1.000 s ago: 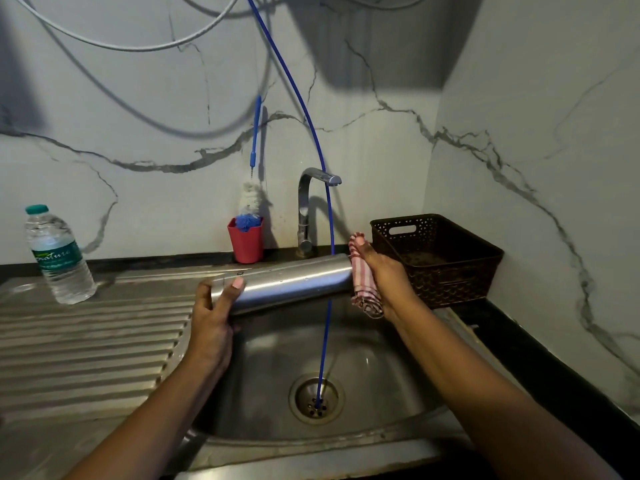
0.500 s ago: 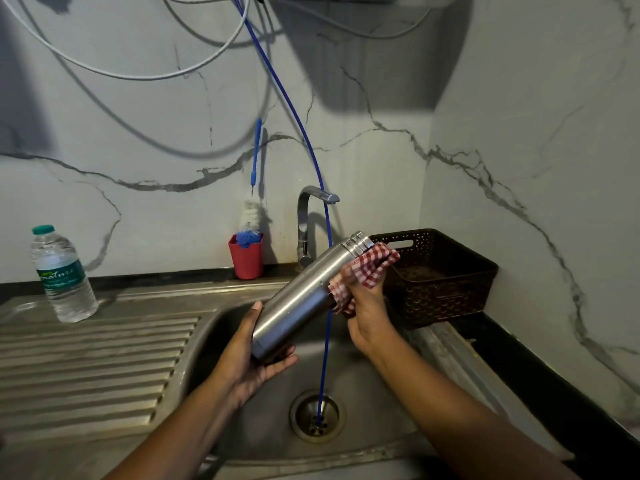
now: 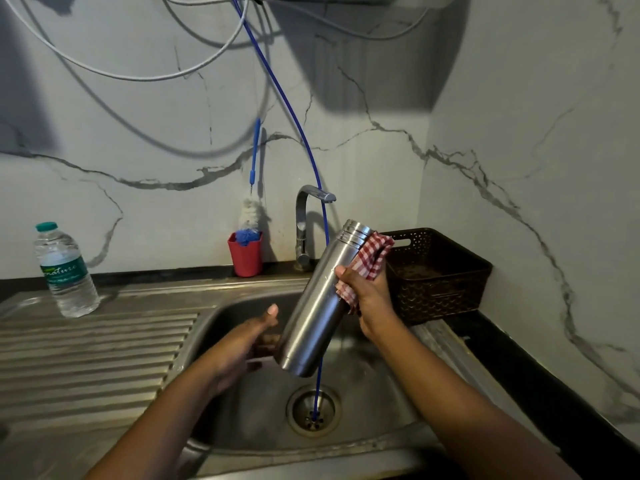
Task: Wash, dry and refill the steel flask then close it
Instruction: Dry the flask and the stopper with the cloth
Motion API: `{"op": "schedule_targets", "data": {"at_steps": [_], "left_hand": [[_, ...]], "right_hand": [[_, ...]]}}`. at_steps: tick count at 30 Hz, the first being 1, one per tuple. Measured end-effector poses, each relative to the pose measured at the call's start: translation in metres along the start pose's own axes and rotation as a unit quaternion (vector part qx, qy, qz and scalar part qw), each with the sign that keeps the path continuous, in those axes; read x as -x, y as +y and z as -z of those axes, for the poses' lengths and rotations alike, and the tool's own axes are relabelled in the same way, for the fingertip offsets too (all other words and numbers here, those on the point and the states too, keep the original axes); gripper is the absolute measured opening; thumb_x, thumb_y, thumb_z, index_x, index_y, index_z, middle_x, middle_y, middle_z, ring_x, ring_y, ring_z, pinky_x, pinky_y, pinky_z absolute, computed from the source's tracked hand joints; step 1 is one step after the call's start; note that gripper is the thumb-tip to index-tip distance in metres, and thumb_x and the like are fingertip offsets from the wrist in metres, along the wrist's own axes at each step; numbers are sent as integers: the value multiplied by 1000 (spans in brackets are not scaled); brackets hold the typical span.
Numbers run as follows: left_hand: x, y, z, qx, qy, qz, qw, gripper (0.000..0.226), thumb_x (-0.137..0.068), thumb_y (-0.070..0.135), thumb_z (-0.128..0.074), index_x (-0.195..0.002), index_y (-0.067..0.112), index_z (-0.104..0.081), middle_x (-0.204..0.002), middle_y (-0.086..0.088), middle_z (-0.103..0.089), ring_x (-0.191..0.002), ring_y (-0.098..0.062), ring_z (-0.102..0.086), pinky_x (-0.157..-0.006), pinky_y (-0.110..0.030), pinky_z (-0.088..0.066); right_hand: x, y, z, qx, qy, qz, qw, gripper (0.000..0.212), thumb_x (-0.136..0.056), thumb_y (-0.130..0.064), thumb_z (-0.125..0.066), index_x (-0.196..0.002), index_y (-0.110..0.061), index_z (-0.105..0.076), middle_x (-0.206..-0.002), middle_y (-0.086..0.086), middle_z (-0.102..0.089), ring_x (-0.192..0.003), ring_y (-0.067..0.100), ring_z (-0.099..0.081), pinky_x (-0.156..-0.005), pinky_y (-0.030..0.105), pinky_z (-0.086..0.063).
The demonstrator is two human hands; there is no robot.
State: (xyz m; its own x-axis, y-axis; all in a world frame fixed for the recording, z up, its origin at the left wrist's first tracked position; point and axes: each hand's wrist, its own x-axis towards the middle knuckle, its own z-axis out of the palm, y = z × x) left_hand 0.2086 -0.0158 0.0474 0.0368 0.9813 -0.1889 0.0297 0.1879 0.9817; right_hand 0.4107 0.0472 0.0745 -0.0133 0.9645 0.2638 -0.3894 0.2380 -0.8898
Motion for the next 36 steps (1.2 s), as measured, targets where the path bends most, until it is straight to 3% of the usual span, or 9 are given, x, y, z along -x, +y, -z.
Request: {"op": "schedule_targets", "data": {"at_steps": [5, 9, 11, 13, 15, 18, 21, 29, 36], "left_hand": [[2, 16, 15, -41, 29, -14, 999, 73, -72, 68, -48, -125, 19, -55, -117, -13, -67, -105, -22, -62, -100, -43, -40], [-3, 6, 2, -256, 29, 86, 962, 62, -93, 60, -39, -147, 29, -32, -159, -10, -17, -147, -27, -9, -117, -48, -3], [0, 21, -1, -271, -37, 24, 962, 53, -90, 56, -49, -137, 31, -48, -152, -7, -37, -139, -24, -32, -117, -49, -17], [-10, 27, 1, -380, 2, 13, 925, 73, -77, 74, -53, -138, 34, -45, -154, -11, -32, -139, -29, -32, -115, -57, -18], [-21, 32, -4, -497, 122, 0, 859, 71, -87, 62, -51, -148, 33, -29, -161, -13, -1, -147, -33, -1, -113, -61, -8], [-21, 62, -16, -302, 150, -151, 929, 55, -92, 47, -53, -142, 26, -40, -150, -7, -37, -136, -26, -36, -103, -38, -32], [-14, 92, -29, -223, 84, -224, 945, 66, -82, 53, -61, -139, 23, -45, -123, 6, -54, -114, -11, -51, -91, -26, -37], [-19, 80, -45, -95, 29, -194, 976, 29, -73, 26, -77, -99, 20, -66, -91, 3, -74, -82, -10, -70, -70, -19, -55], [-19, 65, -39, 73, 35, -170, 982, 22, -74, 20, -72, -96, 19, -68, -73, 8, -73, -66, -5, -68, -58, -21, -50]], "right_hand": [[0, 6, 3, 118, -17, 4, 993, 83, -69, -7, -78, -137, -24, -32, -118, 5, -58, -106, 22, -59, -86, 39, -51], [2, 9, 2, 149, -26, -10, 988, 85, -70, -11, -79, -138, -27, -29, -117, 0, -57, -106, 20, -58, -76, 29, -50], [4, 8, 3, 177, -33, -2, 984, 86, -70, -12, -79, -138, -28, -29, -114, -5, -57, -104, 16, -57, -70, 21, -46], [5, 9, 3, 197, -39, -3, 980, 86, -70, -13, -80, -137, -28, -29, -111, -8, -56, -100, 13, -56, -70, 18, -44], [5, 9, 3, 205, -44, -11, 978, 85, -70, -14, -80, -137, -26, -30, -109, -9, -55, -99, 11, -56, -69, 16, -44], [4, 9, 3, 226, -63, -9, 972, 83, -70, -15, -80, -135, -26, -30, -104, -15, -54, -92, 1, -54, -70, 14, -42], [4, 12, 3, 250, -81, 0, 965, 89, -68, -16, -82, -137, -29, -27, -113, -9, -57, -100, 7, -55, -84, 21, -44], [7, 18, -2, 287, -130, 43, 948, 96, -60, -21, -84, -136, -32, -28, -119, -3, -61, -108, 11, -59, -91, 26, -48], [12, 10, -8, 295, -176, 69, 937, 90, -67, -22, -84, -132, -45, -25, -129, -7, -53, -116, 8, -53, -94, 26, -44]]}}
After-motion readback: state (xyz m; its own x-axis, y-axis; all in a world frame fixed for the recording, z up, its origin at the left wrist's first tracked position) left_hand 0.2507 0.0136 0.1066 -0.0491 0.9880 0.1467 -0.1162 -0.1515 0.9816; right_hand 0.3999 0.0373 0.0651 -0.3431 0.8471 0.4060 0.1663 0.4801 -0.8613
